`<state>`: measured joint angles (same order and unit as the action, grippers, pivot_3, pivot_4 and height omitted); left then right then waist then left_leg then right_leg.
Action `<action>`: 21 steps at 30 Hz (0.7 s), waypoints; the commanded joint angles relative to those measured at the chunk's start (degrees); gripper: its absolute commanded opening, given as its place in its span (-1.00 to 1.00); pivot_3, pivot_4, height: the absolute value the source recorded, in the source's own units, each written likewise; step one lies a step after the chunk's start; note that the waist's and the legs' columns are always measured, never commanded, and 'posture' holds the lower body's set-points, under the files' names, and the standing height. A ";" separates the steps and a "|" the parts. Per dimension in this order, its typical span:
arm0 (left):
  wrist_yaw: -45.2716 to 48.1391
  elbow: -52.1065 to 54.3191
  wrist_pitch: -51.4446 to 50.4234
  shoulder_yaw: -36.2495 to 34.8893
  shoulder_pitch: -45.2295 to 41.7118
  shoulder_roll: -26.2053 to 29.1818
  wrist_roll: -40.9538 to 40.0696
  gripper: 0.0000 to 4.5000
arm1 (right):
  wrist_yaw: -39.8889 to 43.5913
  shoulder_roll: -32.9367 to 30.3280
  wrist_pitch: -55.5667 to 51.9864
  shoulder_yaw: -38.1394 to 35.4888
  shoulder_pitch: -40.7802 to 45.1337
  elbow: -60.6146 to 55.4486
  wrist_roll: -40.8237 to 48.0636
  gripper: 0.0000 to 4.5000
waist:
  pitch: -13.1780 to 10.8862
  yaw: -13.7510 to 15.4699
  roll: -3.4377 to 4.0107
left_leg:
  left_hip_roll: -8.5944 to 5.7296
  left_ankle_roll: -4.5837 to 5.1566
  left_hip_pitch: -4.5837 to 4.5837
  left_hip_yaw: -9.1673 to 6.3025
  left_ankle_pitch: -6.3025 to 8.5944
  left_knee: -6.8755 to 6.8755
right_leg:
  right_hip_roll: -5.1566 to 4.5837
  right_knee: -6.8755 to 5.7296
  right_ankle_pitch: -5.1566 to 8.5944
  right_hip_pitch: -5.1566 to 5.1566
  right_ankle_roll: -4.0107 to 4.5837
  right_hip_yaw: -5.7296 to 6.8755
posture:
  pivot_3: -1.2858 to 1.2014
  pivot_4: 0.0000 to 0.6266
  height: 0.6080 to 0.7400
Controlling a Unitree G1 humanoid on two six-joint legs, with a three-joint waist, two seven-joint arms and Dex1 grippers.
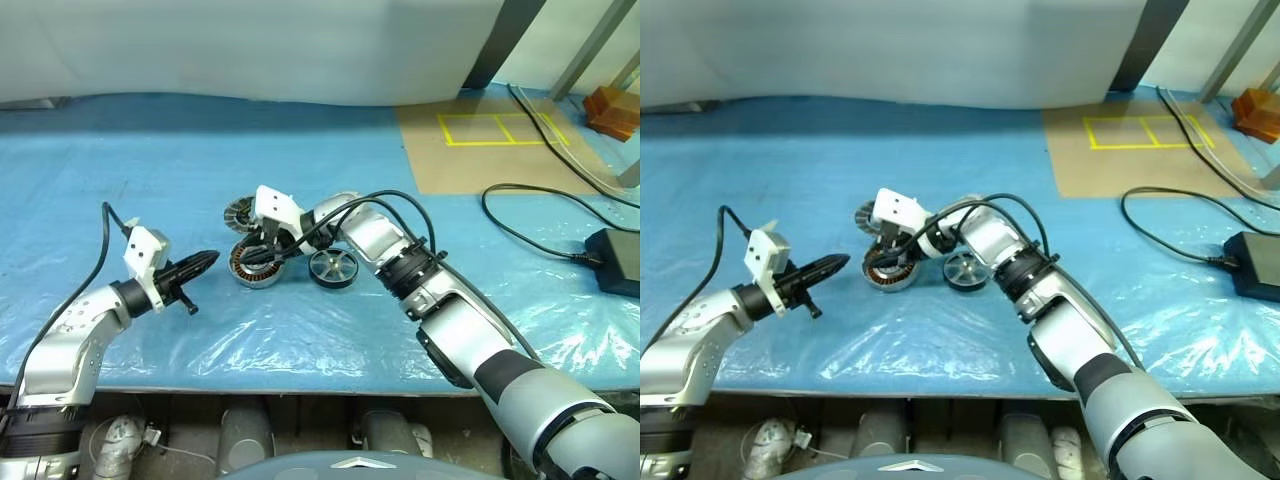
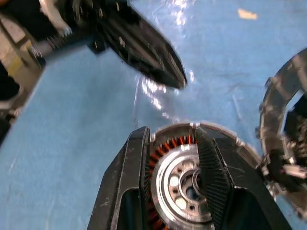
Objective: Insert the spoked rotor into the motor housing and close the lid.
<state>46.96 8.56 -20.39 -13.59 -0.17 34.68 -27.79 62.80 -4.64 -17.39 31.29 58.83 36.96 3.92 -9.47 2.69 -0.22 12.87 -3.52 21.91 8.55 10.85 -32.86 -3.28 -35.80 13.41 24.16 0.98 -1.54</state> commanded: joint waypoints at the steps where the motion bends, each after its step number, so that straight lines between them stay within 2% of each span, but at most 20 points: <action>1: -1.59 3.92 1.27 -1.47 1.60 -0.46 -0.05 -1.00 | 0.62 1.24 7.01 -0.35 3.45 6.62 -3.44 -0.33 | 0.00 -0.09 0.00 | 0.00 0.00 0.00 -0.01 0.00 0.00 | 0.00 -0.01 0.01 0.00 0.02 0.01 | 0.03 -0.52 1.00; 5: -2.77 4.70 2.02 -0.57 3.06 -1.30 0.78 -1.00 | 1.81 2.12 12.39 -0.63 5.79 13.81 -6.57 -0.33 | 0.00 -0.31 0.00 | 0.04 0.01 0.00 0.00 0.00 -0.09 | 0.01 -0.06 0.11 0.00 0.19 -0.01 | 0.03 -0.52 1.00; 12: -3.97 4.69 2.18 0.06 2.75 -2.48 1.19 -1.00 | 3.69 4.12 15.47 -1.31 6.60 18.88 -9.58 -0.33 | 0.00 -0.32 0.00 | 0.06 0.03 -0.01 0.00 0.00 -0.14 | 0.02 -0.12 0.12 0.00 0.23 -0.01 | 0.03 -0.52 1.00; 17: -4.07 3.90 2.30 0.29 2.10 -2.68 1.58 -1.00 | 4.88 4.72 16.49 -1.68 6.31 19.09 -11.47 -0.33 | 0.00 -0.31 0.00 | 0.06 0.05 -0.03 0.00 0.00 -0.15 | 0.02 -0.14 0.12 0.00 0.24 -0.01 | 0.03 -0.52 1.00; 21: -3.91 3.29 2.24 0.80 1.71 -2.82 1.85 -1.00 | 10.77 2.80 17.08 -0.15 4.29 13.86 -12.28 -0.33 | 0.01 -0.30 -0.01 | 0.07 0.05 -0.04 0.01 0.00 -0.15 | 0.02 -0.17 0.12 0.00 0.24 -0.02 | 0.03 -0.52 1.00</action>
<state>43.11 11.45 -19.18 -12.90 1.99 31.87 -26.12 70.18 -1.81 -1.10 29.86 64.23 53.29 -7.78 -9.46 2.39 -0.23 12.93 -3.47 21.87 8.56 10.85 -33.01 -3.26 -35.97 13.54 24.16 1.22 -1.55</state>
